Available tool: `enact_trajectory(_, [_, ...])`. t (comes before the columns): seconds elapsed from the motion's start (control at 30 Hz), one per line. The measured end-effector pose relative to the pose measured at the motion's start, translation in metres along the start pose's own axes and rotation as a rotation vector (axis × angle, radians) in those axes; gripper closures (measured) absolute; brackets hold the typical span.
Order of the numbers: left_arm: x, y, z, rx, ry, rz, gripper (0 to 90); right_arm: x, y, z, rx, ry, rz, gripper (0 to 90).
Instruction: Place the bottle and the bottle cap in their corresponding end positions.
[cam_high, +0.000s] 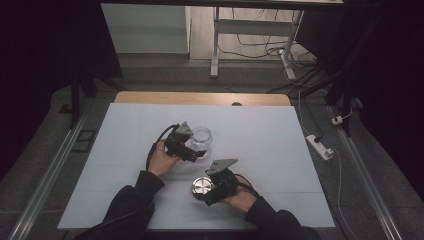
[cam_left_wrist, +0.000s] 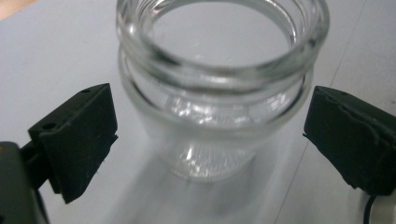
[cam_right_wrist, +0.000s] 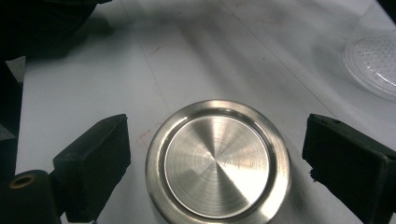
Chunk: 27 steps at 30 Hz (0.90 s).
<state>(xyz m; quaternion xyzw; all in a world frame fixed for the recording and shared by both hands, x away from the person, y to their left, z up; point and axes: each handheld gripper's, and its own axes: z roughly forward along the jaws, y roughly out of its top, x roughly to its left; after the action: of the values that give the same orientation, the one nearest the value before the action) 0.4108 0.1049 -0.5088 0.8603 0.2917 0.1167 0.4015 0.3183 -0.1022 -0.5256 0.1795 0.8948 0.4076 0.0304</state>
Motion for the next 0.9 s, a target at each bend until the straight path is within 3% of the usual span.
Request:
enact_trajectory(0.43, [-0.008,-0.009,-0.014,0.007,-0.006,-0.017,0.0,0.002,0.004,-0.009,-0.029,0.0,0.009,5.9])
enact_trajectory(0.9, [-0.017,-0.016,-0.025,0.001,-0.061,-0.024,0.0,0.0,0.002,-0.019,-0.043,-0.004,0.018,0.4])
